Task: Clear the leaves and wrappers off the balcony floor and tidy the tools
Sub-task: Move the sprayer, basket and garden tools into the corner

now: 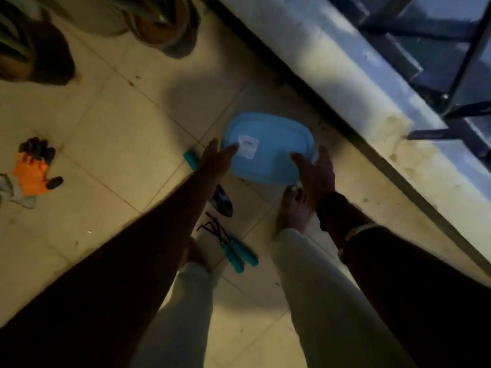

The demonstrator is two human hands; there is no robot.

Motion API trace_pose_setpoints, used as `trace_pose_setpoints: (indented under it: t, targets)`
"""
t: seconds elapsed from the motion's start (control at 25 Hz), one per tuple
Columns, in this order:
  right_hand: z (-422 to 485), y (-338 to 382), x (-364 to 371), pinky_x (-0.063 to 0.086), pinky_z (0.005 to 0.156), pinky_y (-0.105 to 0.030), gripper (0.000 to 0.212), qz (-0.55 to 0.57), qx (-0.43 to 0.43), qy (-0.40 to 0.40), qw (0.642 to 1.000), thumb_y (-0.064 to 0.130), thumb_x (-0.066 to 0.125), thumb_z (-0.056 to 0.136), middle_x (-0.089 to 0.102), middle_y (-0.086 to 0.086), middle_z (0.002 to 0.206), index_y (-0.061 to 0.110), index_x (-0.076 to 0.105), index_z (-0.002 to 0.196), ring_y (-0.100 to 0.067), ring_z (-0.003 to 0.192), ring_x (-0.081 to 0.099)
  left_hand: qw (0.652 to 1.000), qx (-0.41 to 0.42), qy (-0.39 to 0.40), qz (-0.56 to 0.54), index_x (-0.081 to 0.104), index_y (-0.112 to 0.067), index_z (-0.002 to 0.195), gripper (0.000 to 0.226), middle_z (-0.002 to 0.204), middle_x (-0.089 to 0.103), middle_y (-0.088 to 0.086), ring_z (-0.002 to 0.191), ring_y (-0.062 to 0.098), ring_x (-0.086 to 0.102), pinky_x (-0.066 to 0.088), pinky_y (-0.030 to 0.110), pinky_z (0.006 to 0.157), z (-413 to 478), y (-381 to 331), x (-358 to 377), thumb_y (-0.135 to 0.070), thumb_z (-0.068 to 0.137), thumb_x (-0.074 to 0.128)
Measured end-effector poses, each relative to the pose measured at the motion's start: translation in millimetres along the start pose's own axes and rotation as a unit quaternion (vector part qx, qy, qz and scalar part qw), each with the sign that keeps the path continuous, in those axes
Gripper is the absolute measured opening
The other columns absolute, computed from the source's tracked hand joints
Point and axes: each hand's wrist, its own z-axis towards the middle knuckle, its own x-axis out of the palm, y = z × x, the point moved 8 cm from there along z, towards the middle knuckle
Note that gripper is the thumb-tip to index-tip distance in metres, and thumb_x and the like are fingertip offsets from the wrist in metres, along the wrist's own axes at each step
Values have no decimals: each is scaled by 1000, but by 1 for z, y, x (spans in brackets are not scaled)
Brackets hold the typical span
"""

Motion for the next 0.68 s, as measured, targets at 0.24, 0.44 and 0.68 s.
trace_pose_setpoints:
  t: [0.24, 0.44, 0.68]
  targets:
    - [-28, 6, -12, 54, 99, -47, 60, 79, 26, -26, 996, 45, 72, 88, 58, 3, 123, 24, 49, 140, -23, 111, 58, 998, 9, 12, -66, 56, -10, 133, 96, 122, 66, 14, 106, 32, 66, 58, 43, 83, -31, -16, 2, -63, 54, 71]
    - [-187, 64, -72, 52, 85, -34, 57, 165, 22, -85, 982, 50, 69, 90, 57, 3, 125, 25, 52, 139, -20, 110, 56, 997, 21, 0, -78, 66, -22, 94, 25, 99, 69, 5, 92, 24, 68, 55, 47, 88, -188, -88, -59, -47, 92, 66]
    - [-416, 86, -146, 54, 79, -40, 51, 388, 88, -240, 885, 68, 56, 82, 73, 0, 90, 19, 71, 75, -27, 91, 67, 990, 75, 15, -119, 67, -12, 91, 52, 103, 72, 7, 104, 27, 67, 57, 46, 82, -394, -153, -149, -61, 95, 51]
